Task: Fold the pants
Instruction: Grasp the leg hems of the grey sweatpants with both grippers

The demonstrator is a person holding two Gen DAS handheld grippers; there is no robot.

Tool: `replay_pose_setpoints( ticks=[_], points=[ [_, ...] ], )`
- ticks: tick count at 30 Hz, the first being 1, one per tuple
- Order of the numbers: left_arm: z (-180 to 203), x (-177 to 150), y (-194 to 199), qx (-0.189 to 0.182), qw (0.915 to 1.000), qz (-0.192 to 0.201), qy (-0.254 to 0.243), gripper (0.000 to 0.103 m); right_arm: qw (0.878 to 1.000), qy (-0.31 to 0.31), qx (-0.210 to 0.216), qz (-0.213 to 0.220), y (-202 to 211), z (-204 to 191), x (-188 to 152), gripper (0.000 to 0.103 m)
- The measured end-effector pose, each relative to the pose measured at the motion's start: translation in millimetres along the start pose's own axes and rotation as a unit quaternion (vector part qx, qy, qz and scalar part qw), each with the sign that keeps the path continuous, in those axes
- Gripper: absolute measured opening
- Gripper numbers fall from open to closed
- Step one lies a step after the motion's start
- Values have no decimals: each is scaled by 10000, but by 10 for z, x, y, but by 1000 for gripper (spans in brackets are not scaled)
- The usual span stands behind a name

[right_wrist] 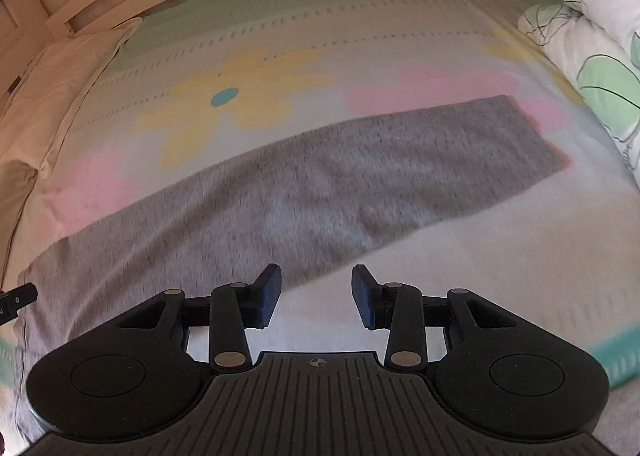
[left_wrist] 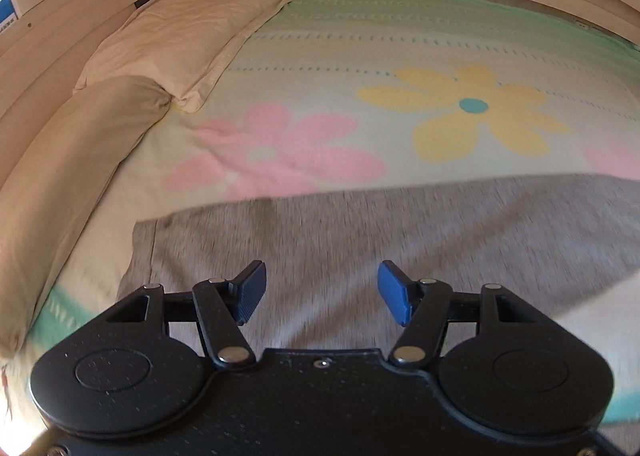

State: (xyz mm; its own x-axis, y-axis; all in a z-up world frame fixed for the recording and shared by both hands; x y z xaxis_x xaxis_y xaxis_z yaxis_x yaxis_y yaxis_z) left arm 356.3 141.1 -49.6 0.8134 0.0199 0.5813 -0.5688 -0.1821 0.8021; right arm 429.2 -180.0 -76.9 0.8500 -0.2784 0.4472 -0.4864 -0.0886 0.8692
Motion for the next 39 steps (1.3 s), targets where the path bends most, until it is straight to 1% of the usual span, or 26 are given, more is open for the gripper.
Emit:
replay_pose_setpoints(
  ticks=[5, 7, 11, 14, 19, 20, 21, 22, 23, 24, 28, 31, 35, 36, 37, 39],
  points=[
    [-5, 240, -447, 7, 10000, -40, 56, 66, 9991, -422, 39, 54, -543, -22, 509, 38],
    [-8, 289, -612, 7, 9999, -81, 95, 66, 9980, -615, 34, 103, -731, -21, 655, 38],
    [-20, 327, -847, -9, 9998, -127, 123, 66, 9953, -947, -133, 162, -1110, 1, 878, 38],
    [-7, 310, -976, -56, 9998, -177, 94, 66, 9919, -1233, -252, 162, -1364, 40, 968, 38],
    [-9, 262, -1125, -157, 9995, -253, 89, 66, 9855, -1510, -767, -102, -1692, 165, 898, 38],
    [-14, 258, -1168, -182, 9994, -280, 102, 66, 9849, -1540, -784, -111, -1715, 176, 878, 38],
    [-20, 243, -1189, -192, 9993, -309, 110, 66, 9850, -1529, -794, -34, -1716, 177, 876, 38],
    [-23, 232, -1208, -210, 9991, -340, 126, 66, 9857, -1473, -822, 11, -1702, 169, 873, 36],
    [-32, 222, -1219, -222, 9990, -373, 144, 66, 9871, -1350, -865, 2, -1690, 162, 863, 15],
    [-43, 214, -1229, -236, 9988, -398, 171, 66, 9894, -1183, -844, -45, -1674, 148, 844, 5],
    [-60, 224, -1210, -287, 9985, -380, 287, 66, 9933, -1046, -499, 15, -1418, 187, 762, 3],
    [-54, 260, -1178, -314, 9984, -360, 317, 66, 9956, -905, -236, -43, -1127, 261, 580, 2],
    [-23, 335, -1157, -400, 9977, -369, 401, 67, 9982, -577, -48, -150, -812, 311, 234, 2],
    [-3, 343, -1157, -441, 9973, -408, 431, 72, 9985, -507, -18, -181, -732, 332, 115, 2],
    [13, 339, -1160, -480, 9966, -455, 486, 74, 9987, -458, 0, -215, -674, 352, 13, 2],
    [41, 319, -1199, -491, 9954, -591, 575, 74, 9988, -398, 49, -298, -591, 393, -183, 2]
  ],
)
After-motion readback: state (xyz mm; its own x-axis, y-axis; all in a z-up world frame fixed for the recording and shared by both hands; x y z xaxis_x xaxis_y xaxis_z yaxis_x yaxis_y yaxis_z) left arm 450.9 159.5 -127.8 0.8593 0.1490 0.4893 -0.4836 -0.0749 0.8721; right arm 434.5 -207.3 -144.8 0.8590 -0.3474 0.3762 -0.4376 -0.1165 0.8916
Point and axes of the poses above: each gripper's, at about its wrist camera, not at the fingertips, and y roughly against the way its jaws point, z to its right, x to its top, the point moved 10 cm from there along -y, roughly the way its jaws point, and after that the axes turned 2 degrees about z, right-handed, at the moved point
